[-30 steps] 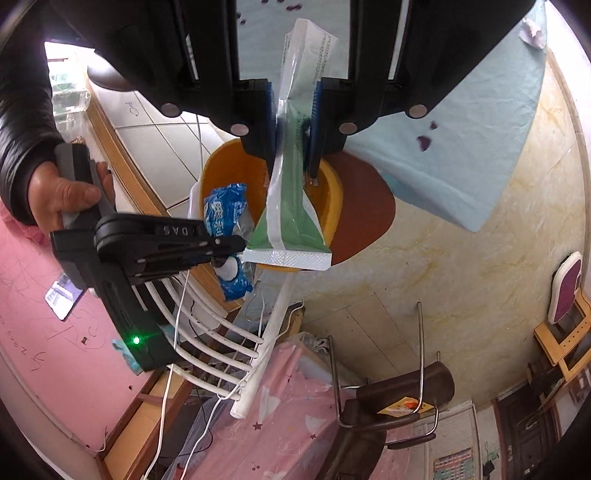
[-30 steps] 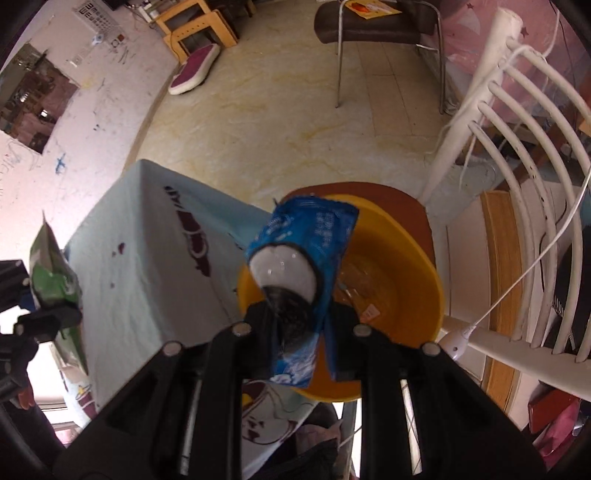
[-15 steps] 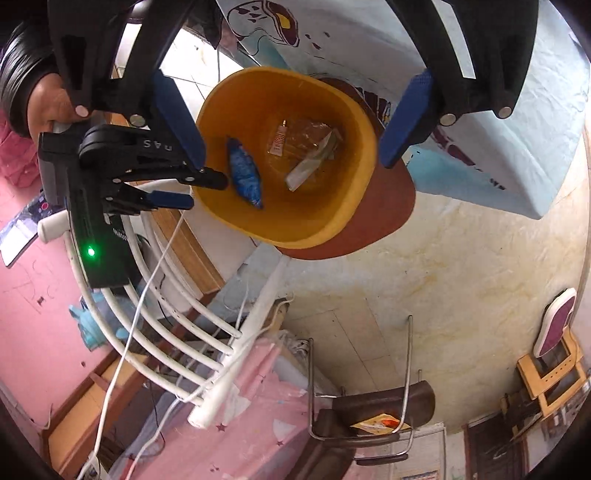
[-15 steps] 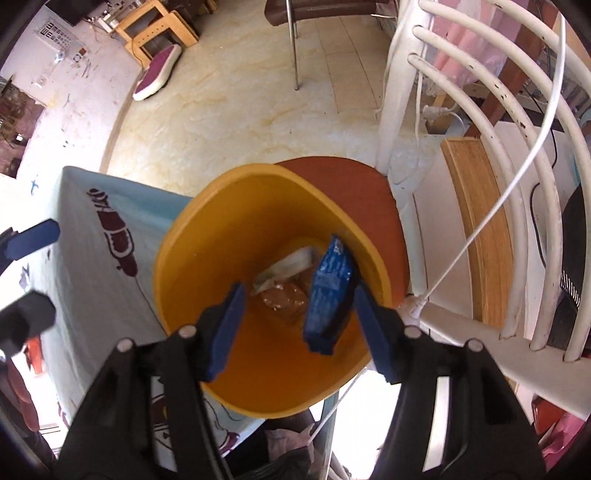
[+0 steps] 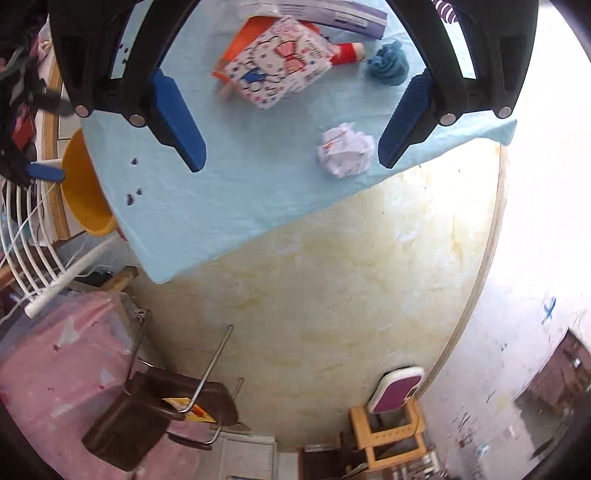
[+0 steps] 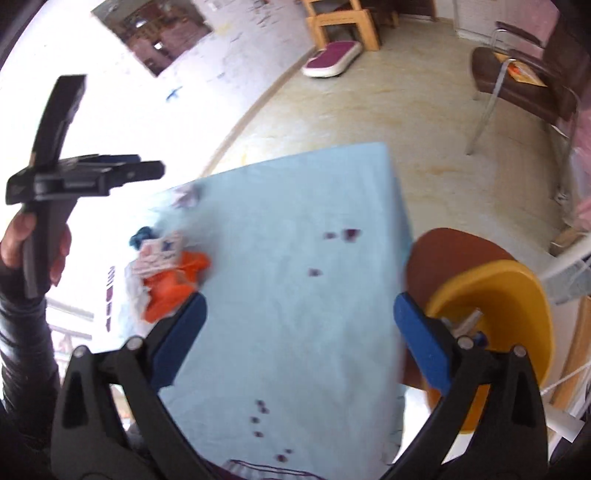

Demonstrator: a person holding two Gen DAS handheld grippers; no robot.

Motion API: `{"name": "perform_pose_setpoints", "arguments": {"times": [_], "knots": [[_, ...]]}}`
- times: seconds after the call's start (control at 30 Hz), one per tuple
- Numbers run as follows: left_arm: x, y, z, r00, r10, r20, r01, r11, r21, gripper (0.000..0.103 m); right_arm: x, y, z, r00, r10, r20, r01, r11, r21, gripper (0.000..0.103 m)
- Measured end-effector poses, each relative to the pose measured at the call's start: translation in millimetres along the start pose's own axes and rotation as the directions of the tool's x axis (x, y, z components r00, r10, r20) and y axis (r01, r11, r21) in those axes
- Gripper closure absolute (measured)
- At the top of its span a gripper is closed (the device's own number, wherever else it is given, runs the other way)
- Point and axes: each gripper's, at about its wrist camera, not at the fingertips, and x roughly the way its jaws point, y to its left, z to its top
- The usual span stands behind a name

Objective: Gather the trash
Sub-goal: 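Grasp the crumpled white paper with the left tool while the right tool grasps the Hello Kitty pack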

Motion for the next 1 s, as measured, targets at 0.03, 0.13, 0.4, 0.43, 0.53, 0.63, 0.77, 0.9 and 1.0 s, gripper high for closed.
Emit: {"name": "perform_pose_setpoints", "arguments": {"times": [0.03, 0.13, 0.4, 0.43, 0.53, 0.63, 0.77, 0.9, 1.0], "knots": [[4, 11, -1, 1.000, 0.002, -0.012, -0.002, 1.000, -0.018, 0.013, 11, 19, 5, 0.999, 0.036, -0.033, -0.037, 0.999, -0.015, 0.005], [19, 32, -2, 0.999, -0.043, -0.033, 0.041, 0.997, -0.059, 0.013, 43, 64, 19, 0.983, 0.138, -0.121, -0.139, 0.990, -0.002, 0.005], [67, 49, 6, 0.990, -0.110, -0.094, 0.102, 0.991, -0.086, 0.013, 81, 126, 33, 0.981, 0.098, -0.168, -0.109, 0.993, -0.054, 0.005], [73, 49, 7, 0.990, -0.099, -0.103, 0.091, 0.993, -0.080, 0.013, 83, 131, 35, 0.982, 0.081, -0.169, -0.094, 0.993, -0.071, 0.005], [86, 51, 5, 0.987, -0.094, -0.132, 0.086, 0.994, -0.063, 0.018, 93, 146, 39, 0.981, 0.046, -0.187, -0.071, 0.989, -0.128, 0.005], [90, 50, 1, 0.985, -0.066, -0.157, 0.062, 0.998, -0.031, 0.048, 107, 156, 41, 0.981, -0.037, -0.191, -0.001, 0.981, -0.195, 0.005], [90, 50, -4, 0.985, -0.033, -0.167, 0.034, 0.999, 0.007, 0.059, 128, 163, 43, 0.972, -0.087, -0.217, 0.035, 0.972, -0.230, 0.005], [88, 54, -5, 0.985, -0.046, -0.165, 0.048, 0.999, 0.007, 0.060, 142, 163, 45, 0.971, -0.084, -0.224, 0.032, 0.973, -0.227, 0.005], [87, 58, -6, 0.985, -0.062, -0.162, 0.062, 0.998, -0.004, 0.060, 142, 160, 45, 0.973, -0.056, -0.224, 0.004, 0.974, -0.226, 0.007]]}}
